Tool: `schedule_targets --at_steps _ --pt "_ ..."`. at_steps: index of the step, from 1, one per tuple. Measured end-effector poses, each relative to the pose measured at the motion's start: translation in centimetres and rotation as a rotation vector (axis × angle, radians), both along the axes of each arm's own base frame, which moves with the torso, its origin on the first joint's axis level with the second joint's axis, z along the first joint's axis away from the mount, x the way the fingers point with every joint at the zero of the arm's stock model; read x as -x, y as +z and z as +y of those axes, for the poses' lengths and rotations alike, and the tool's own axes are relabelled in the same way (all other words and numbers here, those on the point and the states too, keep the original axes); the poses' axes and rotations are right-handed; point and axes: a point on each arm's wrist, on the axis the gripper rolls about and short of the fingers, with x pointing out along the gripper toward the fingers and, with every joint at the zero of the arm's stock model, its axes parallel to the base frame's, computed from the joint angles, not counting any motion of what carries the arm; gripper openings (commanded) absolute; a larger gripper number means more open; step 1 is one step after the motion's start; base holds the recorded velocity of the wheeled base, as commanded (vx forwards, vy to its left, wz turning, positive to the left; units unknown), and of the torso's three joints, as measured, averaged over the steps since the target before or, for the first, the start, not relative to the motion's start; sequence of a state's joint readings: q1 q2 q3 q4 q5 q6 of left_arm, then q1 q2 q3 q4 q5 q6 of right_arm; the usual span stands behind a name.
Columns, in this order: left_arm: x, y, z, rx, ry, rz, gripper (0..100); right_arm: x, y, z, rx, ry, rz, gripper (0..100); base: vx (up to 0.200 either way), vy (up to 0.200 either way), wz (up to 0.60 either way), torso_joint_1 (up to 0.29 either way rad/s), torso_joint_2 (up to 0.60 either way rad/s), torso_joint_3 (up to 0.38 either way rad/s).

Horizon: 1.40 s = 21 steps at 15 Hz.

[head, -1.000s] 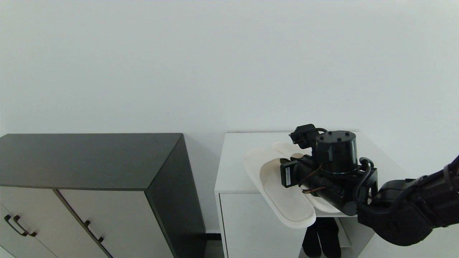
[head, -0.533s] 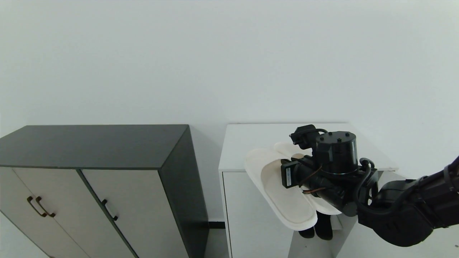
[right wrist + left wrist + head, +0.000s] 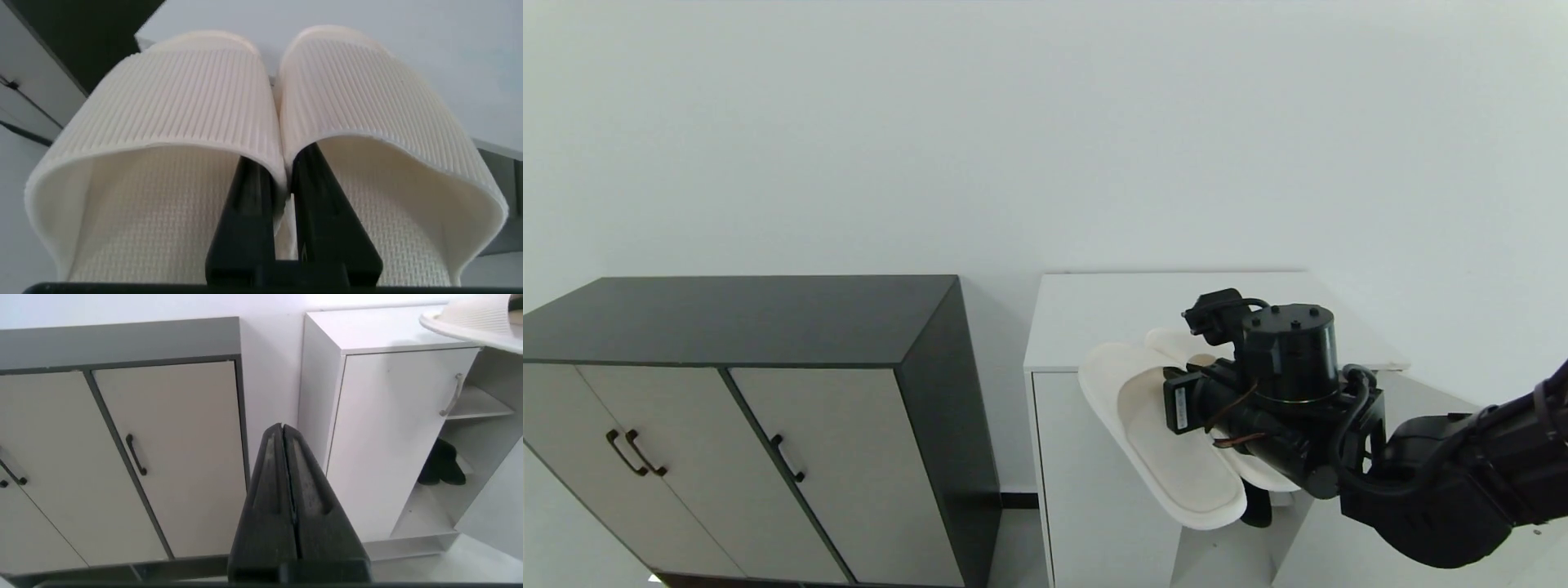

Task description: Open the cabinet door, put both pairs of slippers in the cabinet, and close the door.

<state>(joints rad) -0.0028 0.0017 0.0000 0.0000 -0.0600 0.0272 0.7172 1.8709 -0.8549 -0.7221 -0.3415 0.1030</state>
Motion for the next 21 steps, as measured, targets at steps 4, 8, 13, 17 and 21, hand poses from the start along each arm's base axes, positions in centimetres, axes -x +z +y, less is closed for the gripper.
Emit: schedule_targets --at_steps 4,8,13,17,21 --pt "0.0 0.0 0.0 0.000 0.000 0.000 0 0.0 -0.1 0.0 0.002 -0.001 0.002 0 0.000 0.000 0.00 0.000 0.00 0.000" --pt "0.0 0.0 0.0 0.000 0.000 0.000 0 0.2 -0.2 0.1 0.005 0.007 0.005 0 0.000 -0.200 0.00 0.001 0.00 0.002" --pt "0.0 0.0 0.0 0.000 -0.001 0.000 0 1.1 -0.4 0.3 0.029 0.035 0.009 0 0.000 -0.200 0.00 0.008 0.00 -0.003" --pt "0.0 0.0 0.0 0.000 0.000 0.000 0 3.2 -0.3 -0.4 0.042 0.070 0.019 0 0.000 -0.200 0.00 0.004 0.00 0.001" --pt "0.0 0.0 0.0 0.000 0.000 0.000 0 4.2 -0.1 -0.5 0.040 0.093 0.019 0 0.000 -0.200 0.00 0.005 0.00 0.002"
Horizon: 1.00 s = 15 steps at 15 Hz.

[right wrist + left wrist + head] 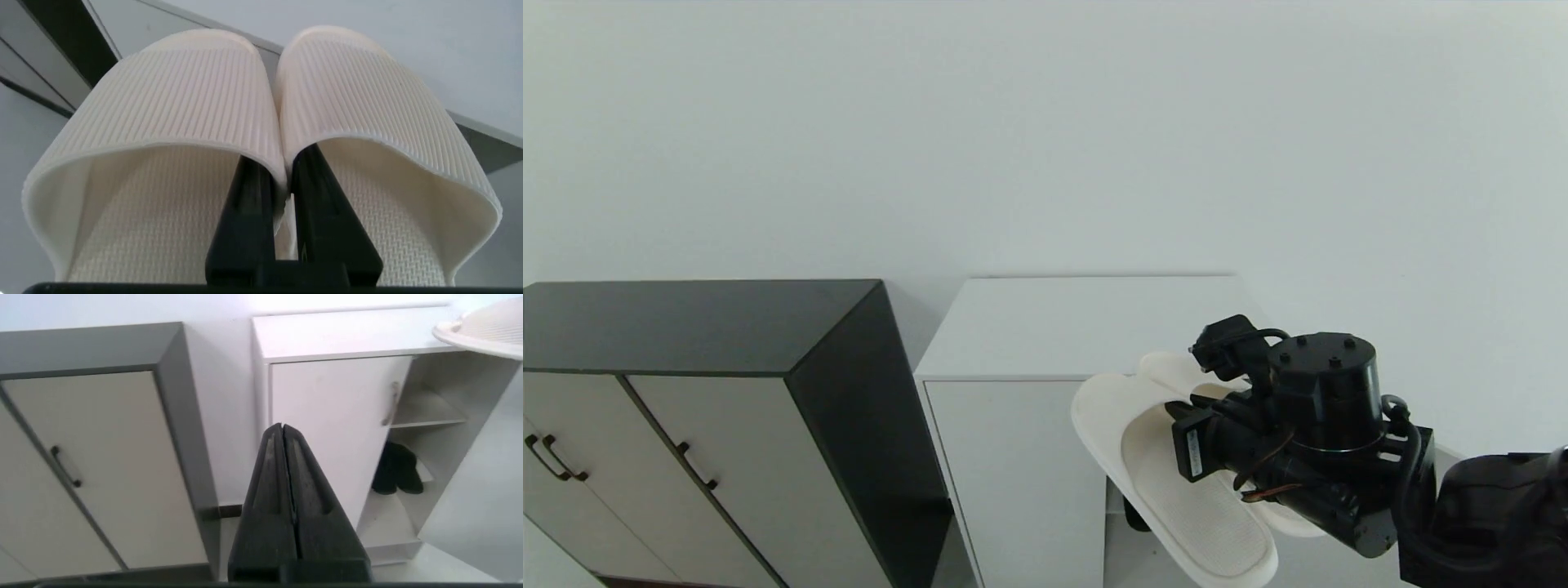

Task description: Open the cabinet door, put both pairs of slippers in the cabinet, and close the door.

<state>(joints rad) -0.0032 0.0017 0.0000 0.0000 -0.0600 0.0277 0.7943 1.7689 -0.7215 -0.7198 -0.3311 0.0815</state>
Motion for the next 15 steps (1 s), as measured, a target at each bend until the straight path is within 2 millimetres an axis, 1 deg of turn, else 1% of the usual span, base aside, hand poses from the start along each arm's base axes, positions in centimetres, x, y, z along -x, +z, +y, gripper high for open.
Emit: schedule_targets --at_steps 3,9,12,15 --pt "0.0 0.0 0.0 0.000 0.000 0.000 0 0.3 -0.1 0.0 0.002 0.009 0.003 0 0.000 -0.200 0.00 0.004 0.00 0.004" --pt "0.0 0.0 0.0 0.000 0.000 0.000 0 1.0 -0.6 0.1 0.011 0.054 0.025 0 0.000 0.000 0.00 0.000 0.00 0.000" --pt "0.0 0.0 0.0 0.000 0.000 0.000 0 1.7 -1.1 -0.2 0.010 0.148 0.060 0 0.000 0.000 0.00 0.000 0.00 0.000" --pt "0.0 0.0 0.0 0.000 0.000 0.000 0 2.0 -1.1 -0.5 0.033 0.159 0.053 0 0.000 0.000 0.00 0.000 0.00 0.000"
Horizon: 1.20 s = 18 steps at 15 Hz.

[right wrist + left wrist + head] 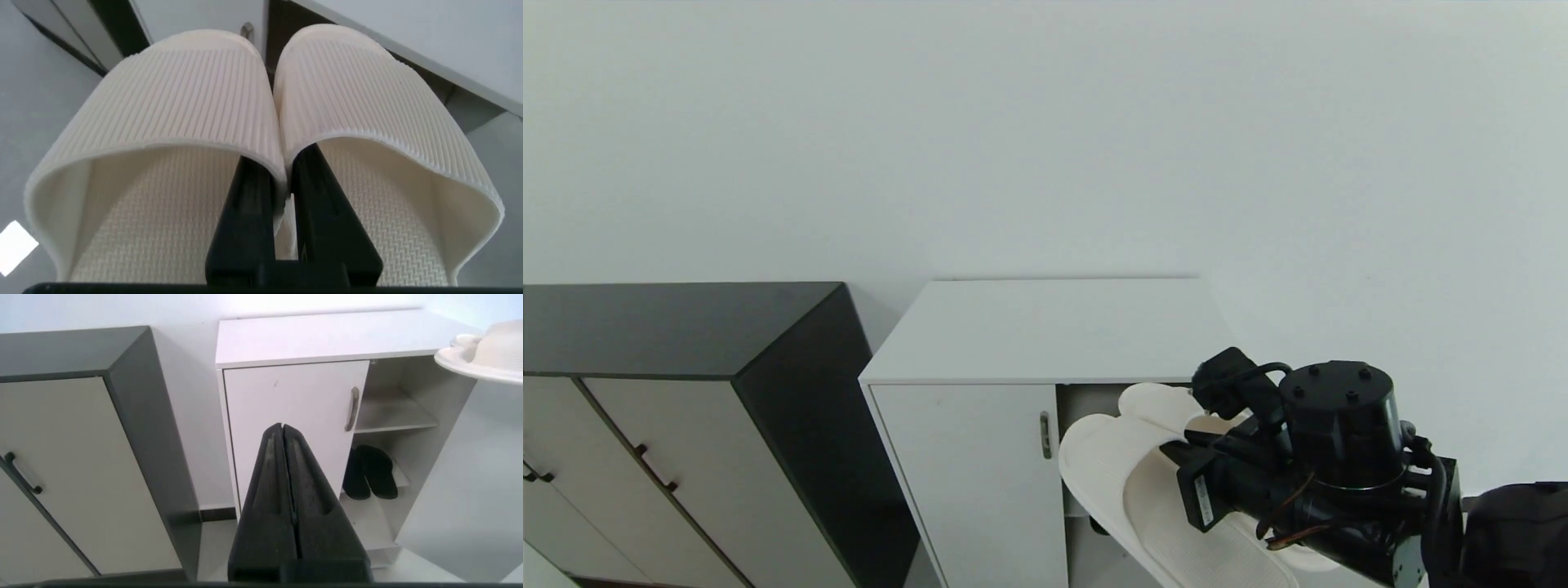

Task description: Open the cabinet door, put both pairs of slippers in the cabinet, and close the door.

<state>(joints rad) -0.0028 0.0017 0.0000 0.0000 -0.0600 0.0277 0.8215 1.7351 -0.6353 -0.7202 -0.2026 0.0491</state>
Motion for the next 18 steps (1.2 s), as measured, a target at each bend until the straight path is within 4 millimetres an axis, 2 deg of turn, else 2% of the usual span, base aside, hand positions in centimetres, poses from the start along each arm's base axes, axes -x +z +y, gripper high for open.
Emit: schedule_targets --at_steps 6,11,18 --pt "0.00 0.00 0.00 0.000 0.000 0.000 0 0.41 -0.35 -0.06 0.012 0.012 0.008 0 0.000 0.000 0.00 -0.027 0.06 0.033" --pt "0.00 0.00 0.00 0.000 0.000 0.000 0 0.44 -0.43 -0.08 0.015 0.012 0.011 0 0.000 0.000 0.00 -0.163 0.38 0.208" --pt "0.00 0.00 0.00 0.000 0.000 0.000 0 0.48 -0.69 -0.12 0.033 0.017 0.011 0 0.000 0.000 0.00 -0.224 0.53 0.310"
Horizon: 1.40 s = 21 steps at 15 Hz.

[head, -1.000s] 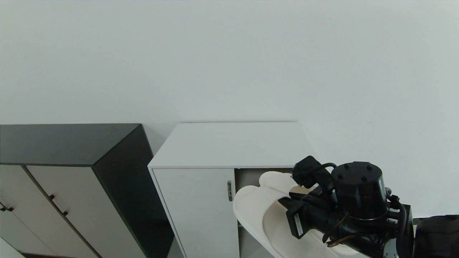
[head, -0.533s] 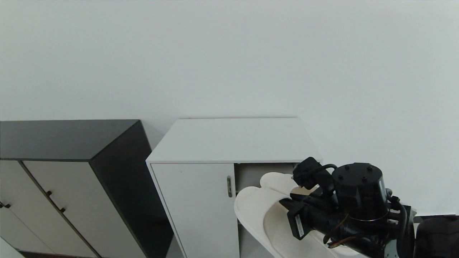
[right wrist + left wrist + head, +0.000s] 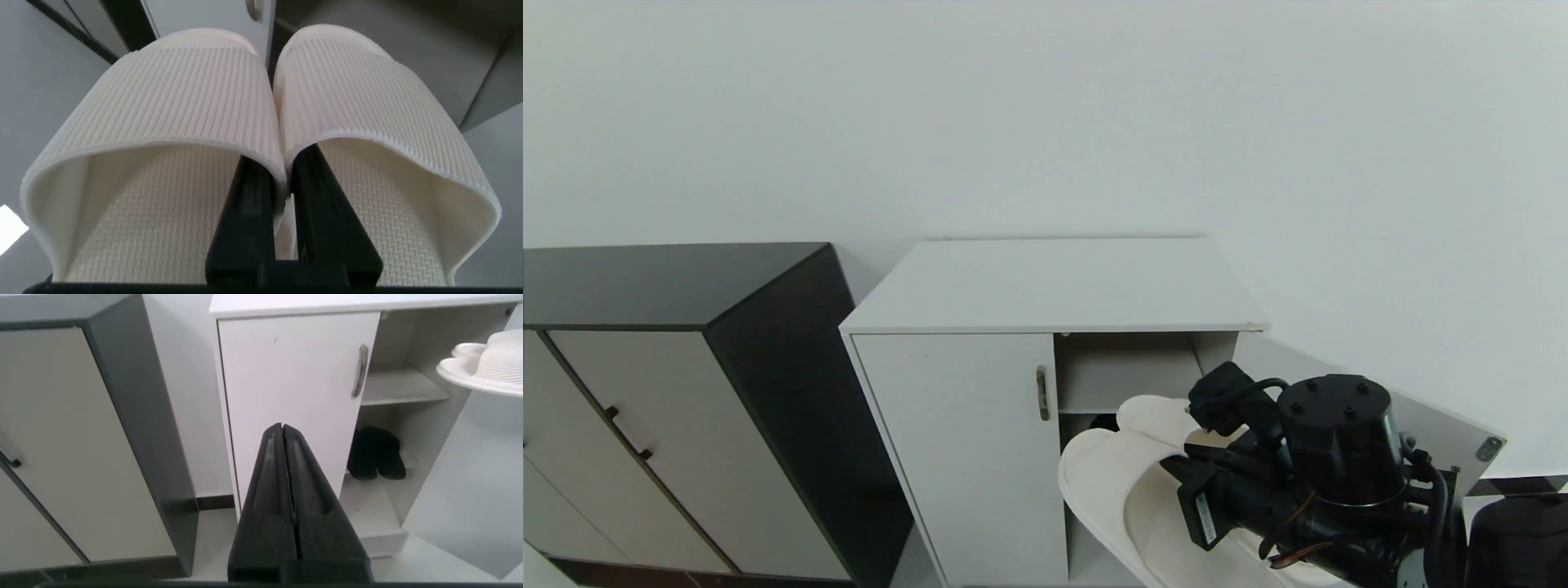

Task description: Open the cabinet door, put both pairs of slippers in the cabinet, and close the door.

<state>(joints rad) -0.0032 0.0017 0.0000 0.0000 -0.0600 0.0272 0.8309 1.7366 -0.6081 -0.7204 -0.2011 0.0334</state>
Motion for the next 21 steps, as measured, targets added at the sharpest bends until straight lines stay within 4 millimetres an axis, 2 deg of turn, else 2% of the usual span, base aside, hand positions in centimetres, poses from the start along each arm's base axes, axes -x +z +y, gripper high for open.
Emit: schedule_targets --at_steps 11,21 --pt "0.0 0.0 0.0 0.000 0.000 0.000 0 -0.2 -0.5 0.2 0.014 -0.005 0.010 0 0.000 0.000 0.00 -0.188 0.51 0.320" --pt "0.0 0.0 0.0 0.000 0.000 0.000 0 -0.8 -1.2 0.7 0.008 -0.010 0.003 0 0.000 0.000 0.00 -0.099 0.45 0.355"
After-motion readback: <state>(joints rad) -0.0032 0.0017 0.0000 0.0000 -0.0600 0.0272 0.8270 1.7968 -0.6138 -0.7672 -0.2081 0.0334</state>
